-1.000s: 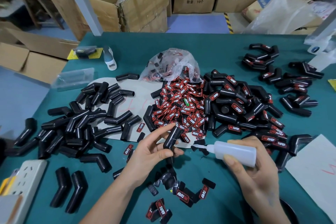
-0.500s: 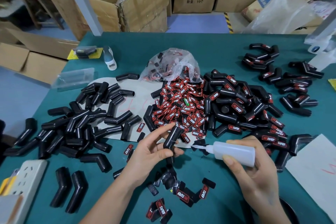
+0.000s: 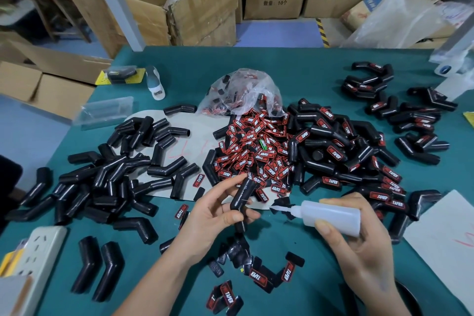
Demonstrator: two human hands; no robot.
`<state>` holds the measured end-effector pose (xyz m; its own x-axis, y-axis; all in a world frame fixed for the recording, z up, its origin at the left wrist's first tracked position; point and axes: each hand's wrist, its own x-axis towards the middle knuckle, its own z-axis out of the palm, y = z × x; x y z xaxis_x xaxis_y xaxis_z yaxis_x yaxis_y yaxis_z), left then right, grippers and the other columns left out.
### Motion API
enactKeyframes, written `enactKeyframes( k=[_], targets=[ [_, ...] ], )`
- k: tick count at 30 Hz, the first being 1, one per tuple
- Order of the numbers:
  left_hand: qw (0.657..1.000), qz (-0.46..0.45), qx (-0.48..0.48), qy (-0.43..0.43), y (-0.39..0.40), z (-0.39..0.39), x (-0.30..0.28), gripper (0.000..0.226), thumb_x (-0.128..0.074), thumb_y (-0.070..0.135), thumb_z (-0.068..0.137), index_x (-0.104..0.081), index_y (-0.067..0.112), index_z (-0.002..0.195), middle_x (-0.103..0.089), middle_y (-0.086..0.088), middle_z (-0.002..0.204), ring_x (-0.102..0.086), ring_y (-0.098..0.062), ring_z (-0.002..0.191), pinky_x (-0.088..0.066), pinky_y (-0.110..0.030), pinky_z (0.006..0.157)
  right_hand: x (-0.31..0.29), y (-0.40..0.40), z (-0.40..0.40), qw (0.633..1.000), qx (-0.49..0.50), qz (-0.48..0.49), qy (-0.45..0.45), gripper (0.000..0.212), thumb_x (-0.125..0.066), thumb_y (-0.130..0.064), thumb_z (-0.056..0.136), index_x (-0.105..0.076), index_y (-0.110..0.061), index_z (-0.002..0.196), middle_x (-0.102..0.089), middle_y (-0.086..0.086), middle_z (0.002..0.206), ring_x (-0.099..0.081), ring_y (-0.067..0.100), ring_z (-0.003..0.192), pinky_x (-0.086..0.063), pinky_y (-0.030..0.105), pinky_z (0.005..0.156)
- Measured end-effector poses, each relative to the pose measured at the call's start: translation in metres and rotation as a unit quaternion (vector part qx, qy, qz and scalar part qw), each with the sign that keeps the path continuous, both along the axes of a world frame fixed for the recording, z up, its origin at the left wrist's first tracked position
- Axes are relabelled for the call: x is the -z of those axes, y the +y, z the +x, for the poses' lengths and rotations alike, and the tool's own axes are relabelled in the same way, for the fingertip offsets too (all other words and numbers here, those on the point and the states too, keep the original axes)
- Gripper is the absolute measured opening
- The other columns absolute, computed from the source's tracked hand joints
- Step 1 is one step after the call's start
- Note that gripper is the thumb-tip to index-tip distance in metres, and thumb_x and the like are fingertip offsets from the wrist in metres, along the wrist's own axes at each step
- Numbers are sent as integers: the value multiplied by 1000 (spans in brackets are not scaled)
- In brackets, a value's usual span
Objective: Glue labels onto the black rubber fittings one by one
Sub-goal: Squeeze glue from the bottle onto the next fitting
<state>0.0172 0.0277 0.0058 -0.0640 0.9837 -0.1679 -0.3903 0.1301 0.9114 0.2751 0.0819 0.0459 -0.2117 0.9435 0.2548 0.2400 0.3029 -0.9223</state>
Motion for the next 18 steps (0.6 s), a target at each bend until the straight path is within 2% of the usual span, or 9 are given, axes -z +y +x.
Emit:
enactKeyframes(
  k=[2,6,10,13,18],
  targets=[
    [1000,-4,0,-2,0,0,-2,75,-92,41,78,-62,29,145,-68,-9,120,-75,-41,104,-59,-43,96,0,1,0,1000,5,-5,3,23,-71,-43,83,-67,-41,106,-67,-16,103,-66,11,92,-49,19,72],
    [1000,-11,-1,-16,-1,2,-6,76,-94,43,74,-64,29,142,-65,-18,120,-75,-41,102,-60,-45,94,-1,-1,-1,1000,-9,-7,13,23,-71,-42,83,-67,-43,106,-67,-15,103,-66,10,90,-49,16,63],
    [1000,-11,2,-28,-1,2,-9,75,-95,41,73,-65,29,141,-66,-19,122,-75,-41,101,-60,-42,92,-1,0,1,1000,-1,-6,7,23,-71,-42,83,-66,-40,105,-67,-15,103,-66,9,91,-47,14,74],
    [999,-11,4,-32,-2,3,-10,74,-95,42,73,-66,30,140,-61,-27,124,-75,-41,101,-60,-43,92,-1,0,-1,1000,-10,-10,13,23,-71,-42,82,-67,-42,105,-67,-16,102,-66,10,91,-49,15,72],
    [999,-12,7,-39,-1,1,-10,74,-96,42,72,-67,31,139,-60,-27,124,-76,-40,100,-60,-41,91,-2,0,-1,1000,-7,-7,10,24,-71,-42,82,-67,-43,105,-67,-16,101,-66,9,91,-46,13,75]
  ],
)
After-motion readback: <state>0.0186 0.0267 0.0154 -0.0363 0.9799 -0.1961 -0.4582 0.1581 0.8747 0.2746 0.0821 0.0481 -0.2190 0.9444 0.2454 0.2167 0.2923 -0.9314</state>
